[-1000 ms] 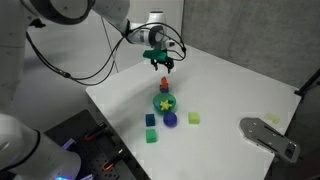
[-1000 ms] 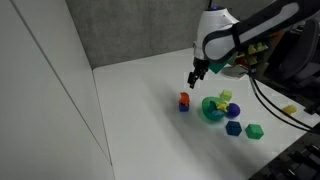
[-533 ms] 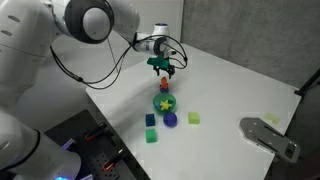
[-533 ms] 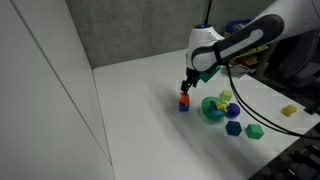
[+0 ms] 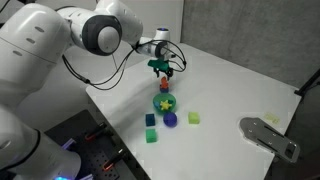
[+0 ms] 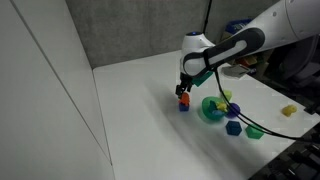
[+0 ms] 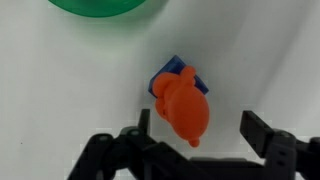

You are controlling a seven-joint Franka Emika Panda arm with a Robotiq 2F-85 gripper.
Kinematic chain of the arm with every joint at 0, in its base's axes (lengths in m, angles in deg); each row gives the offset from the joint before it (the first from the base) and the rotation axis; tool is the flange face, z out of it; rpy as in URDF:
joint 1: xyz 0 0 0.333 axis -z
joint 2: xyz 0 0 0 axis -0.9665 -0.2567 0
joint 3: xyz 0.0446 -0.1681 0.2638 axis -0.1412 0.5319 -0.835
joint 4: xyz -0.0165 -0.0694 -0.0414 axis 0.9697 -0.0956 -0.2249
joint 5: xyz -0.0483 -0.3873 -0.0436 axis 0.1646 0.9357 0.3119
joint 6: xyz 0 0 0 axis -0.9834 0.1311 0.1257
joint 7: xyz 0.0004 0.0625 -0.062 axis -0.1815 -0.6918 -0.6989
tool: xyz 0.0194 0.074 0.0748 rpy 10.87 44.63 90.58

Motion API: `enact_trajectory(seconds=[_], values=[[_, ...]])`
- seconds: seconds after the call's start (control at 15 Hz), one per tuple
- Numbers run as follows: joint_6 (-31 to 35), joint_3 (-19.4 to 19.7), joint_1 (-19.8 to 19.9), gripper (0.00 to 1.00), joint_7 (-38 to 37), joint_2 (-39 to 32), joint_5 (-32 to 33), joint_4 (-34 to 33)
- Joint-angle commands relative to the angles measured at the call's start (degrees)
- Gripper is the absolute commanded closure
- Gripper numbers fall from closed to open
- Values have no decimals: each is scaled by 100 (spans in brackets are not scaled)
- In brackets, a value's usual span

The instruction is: Put the orange rubber toy in the light green block

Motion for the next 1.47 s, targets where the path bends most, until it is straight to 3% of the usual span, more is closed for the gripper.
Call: enact_trajectory(seconds=[0.0,0.4,0.6,0.87,1.4], values=[[-355,42,-91,40,54,-336,-71,-587],[-696,107,-124,88,-113,-282,-113,-887],[-831,101,-97,93,-179,-79,-195,-962],[-881,228,-64,92,-403,266,-190,-957],[-1255,623,375,95,-810,1304,-207,-151]])
